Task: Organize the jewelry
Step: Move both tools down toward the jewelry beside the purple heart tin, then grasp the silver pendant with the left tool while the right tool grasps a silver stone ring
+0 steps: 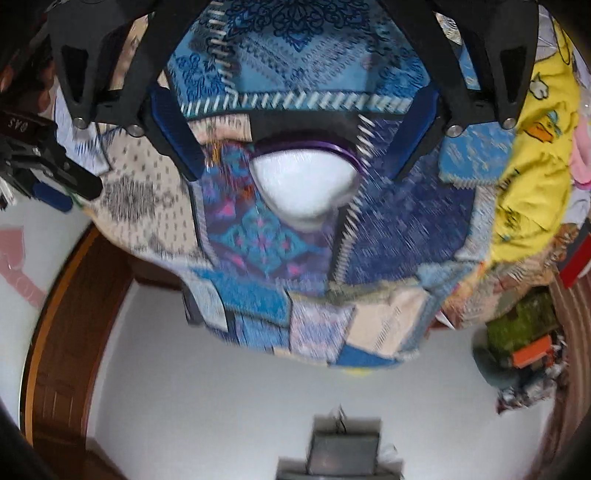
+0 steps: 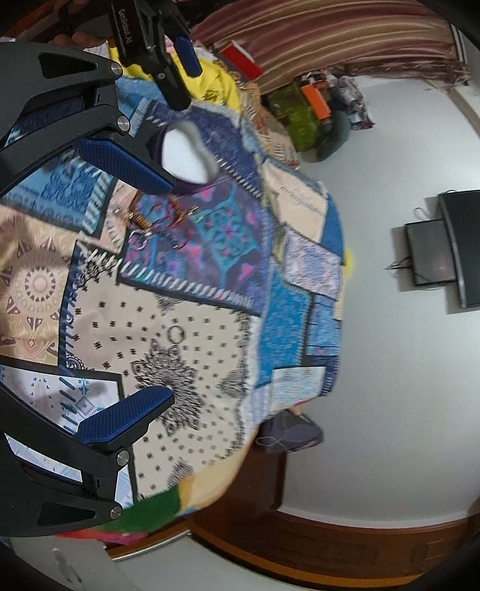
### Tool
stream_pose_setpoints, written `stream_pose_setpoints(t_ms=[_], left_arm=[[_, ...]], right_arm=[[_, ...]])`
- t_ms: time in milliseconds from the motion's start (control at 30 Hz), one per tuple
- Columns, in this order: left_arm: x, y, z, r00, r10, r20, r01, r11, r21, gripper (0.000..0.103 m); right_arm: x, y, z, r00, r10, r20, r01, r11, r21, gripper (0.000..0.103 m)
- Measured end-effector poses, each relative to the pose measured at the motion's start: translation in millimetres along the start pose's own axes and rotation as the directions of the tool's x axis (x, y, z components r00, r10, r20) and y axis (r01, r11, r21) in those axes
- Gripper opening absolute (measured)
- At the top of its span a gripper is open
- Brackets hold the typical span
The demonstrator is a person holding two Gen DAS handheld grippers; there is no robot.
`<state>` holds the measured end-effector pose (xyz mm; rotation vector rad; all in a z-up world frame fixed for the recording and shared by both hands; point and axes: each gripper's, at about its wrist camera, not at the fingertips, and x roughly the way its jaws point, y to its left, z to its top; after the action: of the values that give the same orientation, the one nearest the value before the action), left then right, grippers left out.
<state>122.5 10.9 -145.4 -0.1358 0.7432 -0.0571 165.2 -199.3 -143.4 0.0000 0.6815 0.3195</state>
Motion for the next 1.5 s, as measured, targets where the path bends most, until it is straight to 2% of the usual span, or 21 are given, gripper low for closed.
stream_pose_setpoints(t_ms=[100, 167, 333, 433, 500, 567, 633, 733, 867, 1033, 1267, 1433, 1500], left_arm=[[23.2, -5.5, -8.7, 0.996, -0.035, -0.084, 0.037, 0.999, 0.02, 0.085], [34.7, -10.4, -14.9, 0.99, -0.06, -0.129, 0.064, 0.997, 0.03, 0.079], [59.0, -26.1, -26.0, 0.962, -0.14, -0.235, 0.155, 0.987, 0.045, 0.058], [69.2, -37.9, -29.8, 0.952, -0.163, -0.26, 0.187, 0.98, 0.071, 0.048], [74.2, -44.4, -30.2, 0.943, -0.186, -0.277, 0.216, 0.973, 0.08, 0.035], [78.8, -48.5, -30.0, 0.934, -0.204, -0.293, 0.237, 0.968, 0.082, 0.028], [82.7, -53.1, -30.7, 0.929, -0.216, -0.3, 0.254, 0.963, 0.091, 0.026], [87.4, -58.6, -31.1, 0.931, -0.207, -0.3, 0.251, 0.961, 0.114, 0.024], [90.8, -58.2, -30.3, 0.938, -0.189, -0.292, 0.232, 0.965, 0.122, 0.01], [93.1, -51.3, -27.8, 0.937, -0.203, -0.285, 0.238, 0.967, 0.092, 0.008], [82.4, -38.8, -22.5, 0.954, -0.173, -0.243, 0.2, 0.976, 0.089, 0.008], [78.5, -27.8, -19.0, 0.961, -0.166, -0.222, 0.187, 0.979, 0.076, 0.008], [77.3, -26.0, -18.9, 0.962, -0.167, -0.217, 0.187, 0.98, 0.073, 0.008]], right_arm=[[14.6, -3.3, -6.3, 0.999, 0.02, -0.038, -0.02, 1.0, 0.0, 0.093], [23.8, -5.0, -10.2, 0.997, 0.043, -0.071, -0.043, 0.999, -0.007, 0.081], [37.6, -7.3, -15.8, 0.989, 0.084, -0.119, -0.086, 0.996, -0.01, 0.068], [44.4, -6.5, -18.0, 0.985, 0.104, -0.137, -0.107, 0.994, -0.016, 0.062], [48.5, -6.8, -19.0, 0.982, 0.113, -0.149, -0.117, 0.993, -0.019, 0.057], [51.0, -8.4, -20.2, 0.98, 0.119, -0.158, -0.123, 0.992, -0.015, 0.054], [52.1, -12.0, -21.4, 0.978, 0.127, -0.164, -0.129, 0.992, -0.001, 0.054], [54.9, -14.6, -22.4, 0.974, 0.148, -0.173, -0.148, 0.989, 0.011, 0.053], [64.2, -10.2, -24.7, 0.961, 0.183, -0.206, -0.187, 0.982, 0.0, 0.049], [77.1, -0.3, -24.6, 0.944, 0.225, -0.242, -0.236, 0.972, -0.018, 0.044], [94.4, 13.0, -23.7, 0.922, 0.262, -0.286, -0.284, 0.958, -0.039, 0.037], [100.5, 18.2, -22.7, 0.923, 0.258, -0.285, -0.284, 0.957, -0.054, 0.034], [103.1, 18.9, -22.0, 0.925, 0.253, -0.284, -0.279, 0.959, -0.056, 0.027]])
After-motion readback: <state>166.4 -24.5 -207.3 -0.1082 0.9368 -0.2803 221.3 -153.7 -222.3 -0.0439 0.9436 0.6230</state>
